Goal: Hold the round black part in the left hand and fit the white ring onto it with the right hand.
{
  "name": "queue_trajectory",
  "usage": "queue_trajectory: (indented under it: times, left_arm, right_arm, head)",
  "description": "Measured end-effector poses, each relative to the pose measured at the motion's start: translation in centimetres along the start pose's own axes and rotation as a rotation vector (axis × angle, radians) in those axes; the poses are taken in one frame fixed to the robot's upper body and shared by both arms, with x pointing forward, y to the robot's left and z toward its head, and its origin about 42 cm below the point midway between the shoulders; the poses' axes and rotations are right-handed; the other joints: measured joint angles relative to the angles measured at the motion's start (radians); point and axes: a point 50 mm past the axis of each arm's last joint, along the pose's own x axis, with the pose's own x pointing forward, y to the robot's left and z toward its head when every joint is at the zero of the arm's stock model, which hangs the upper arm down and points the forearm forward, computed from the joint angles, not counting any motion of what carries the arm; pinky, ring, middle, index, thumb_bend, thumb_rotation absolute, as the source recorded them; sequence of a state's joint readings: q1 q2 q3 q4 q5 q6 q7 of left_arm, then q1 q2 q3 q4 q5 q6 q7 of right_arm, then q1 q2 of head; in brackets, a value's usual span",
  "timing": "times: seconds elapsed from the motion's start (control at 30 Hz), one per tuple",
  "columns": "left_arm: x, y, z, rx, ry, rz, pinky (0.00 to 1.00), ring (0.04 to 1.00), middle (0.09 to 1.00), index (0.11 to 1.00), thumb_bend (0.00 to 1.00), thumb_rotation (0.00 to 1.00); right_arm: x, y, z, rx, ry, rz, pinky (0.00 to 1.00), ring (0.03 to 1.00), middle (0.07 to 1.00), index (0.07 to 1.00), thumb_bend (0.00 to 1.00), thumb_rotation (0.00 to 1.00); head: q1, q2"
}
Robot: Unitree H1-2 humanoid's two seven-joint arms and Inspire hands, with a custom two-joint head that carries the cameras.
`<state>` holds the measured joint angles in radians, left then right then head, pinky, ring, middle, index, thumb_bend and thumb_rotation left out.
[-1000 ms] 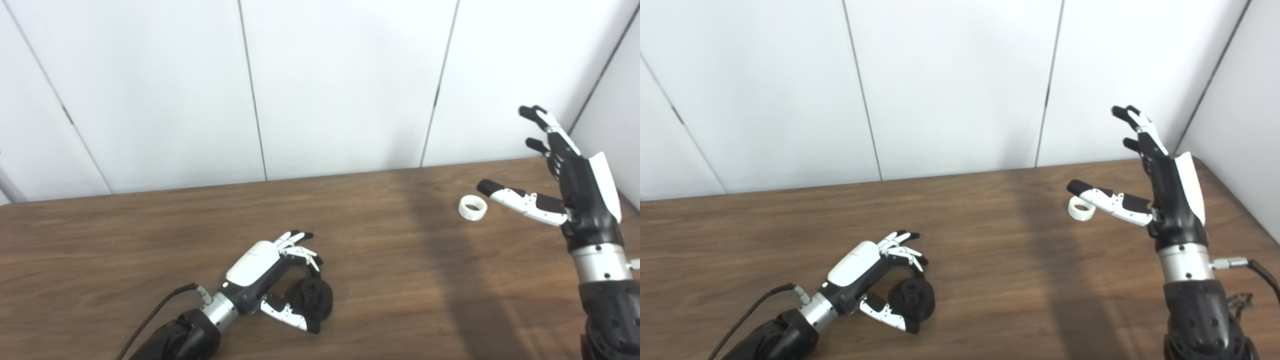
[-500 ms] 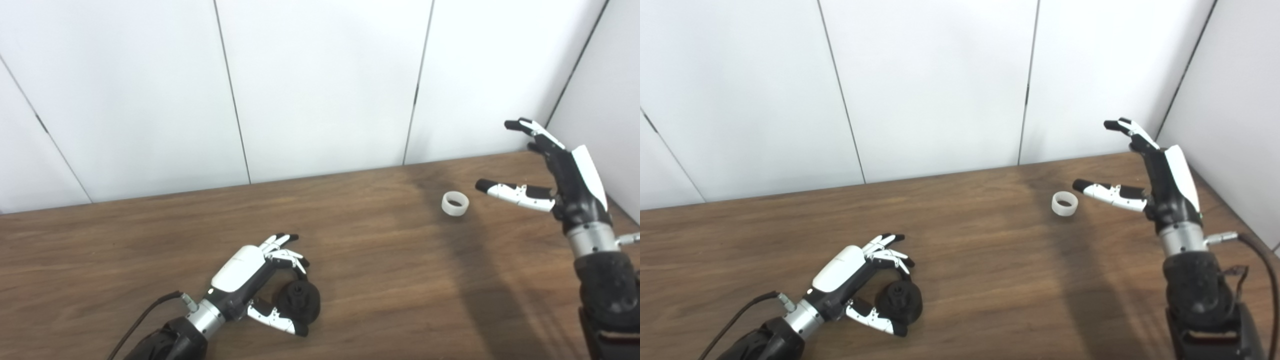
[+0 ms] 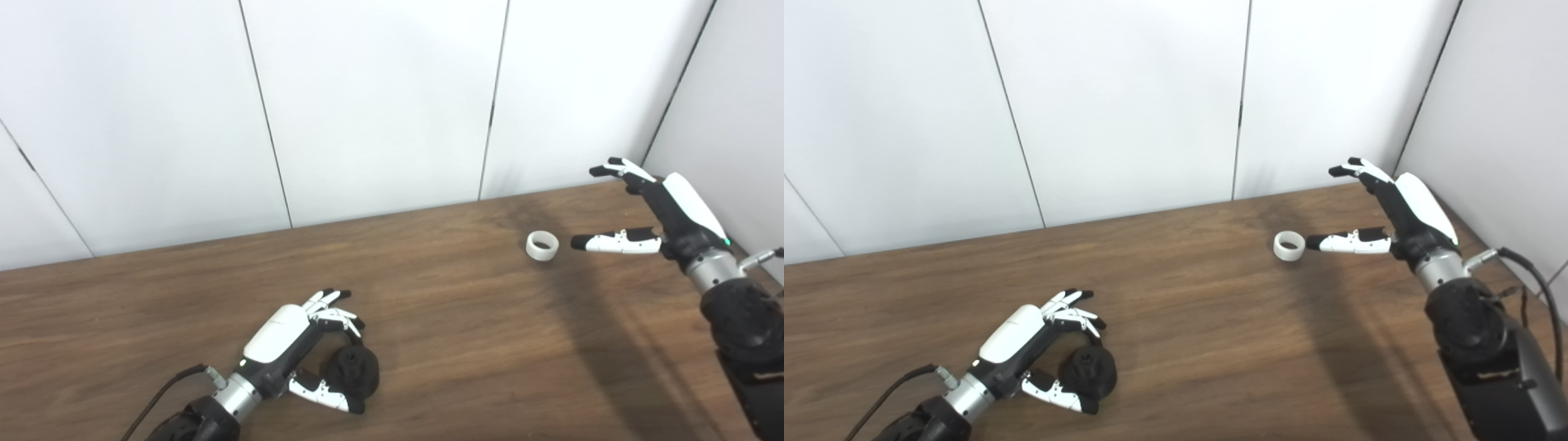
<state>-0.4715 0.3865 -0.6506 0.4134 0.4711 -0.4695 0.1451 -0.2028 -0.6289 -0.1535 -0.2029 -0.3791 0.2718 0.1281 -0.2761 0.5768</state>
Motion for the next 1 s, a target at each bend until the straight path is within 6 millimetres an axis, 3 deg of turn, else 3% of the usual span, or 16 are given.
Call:
queue_trajectory:
  times: [0.13, 0.5, 1.0]
  left_arm:
    - [0.1, 0.0, 0.0, -0.001, -0.002, -0.002, 1.0, 0.961, 0.742, 0.481, 0.52, 0.06]
    - [0.1, 0.0, 0.0, 0.004, -0.009, -0.007, 1.0, 0.961, 0.743, 0.481, 0.52, 0.06]
    - [-0.3, 0.3, -0.3, -0.012, 0.0, -0.007, 1.0, 0.966, 0.747, 0.482, 0.52, 0.06]
  right_arm:
    - [0.7, 0.7, -0.2, -0.061, -0.009, 0.071, 0.87, 1.0, 0.964, 0.808, 0.9, 0.45]
    - [2.3, 1.8, -0.2, -0.163, 0.011, 0.157, 0.97, 1.0, 0.979, 0.799, 0.9, 0.34]
    - [4.3, 3.3, -0.3, -0.355, 0.007, 0.171, 1.0, 1.0, 0.98, 0.787, 0.96, 0.39]
  head:
    - [-0.003, -0.005]
    - [-0.025, -0.009]
    - [-0.072, -0.028]
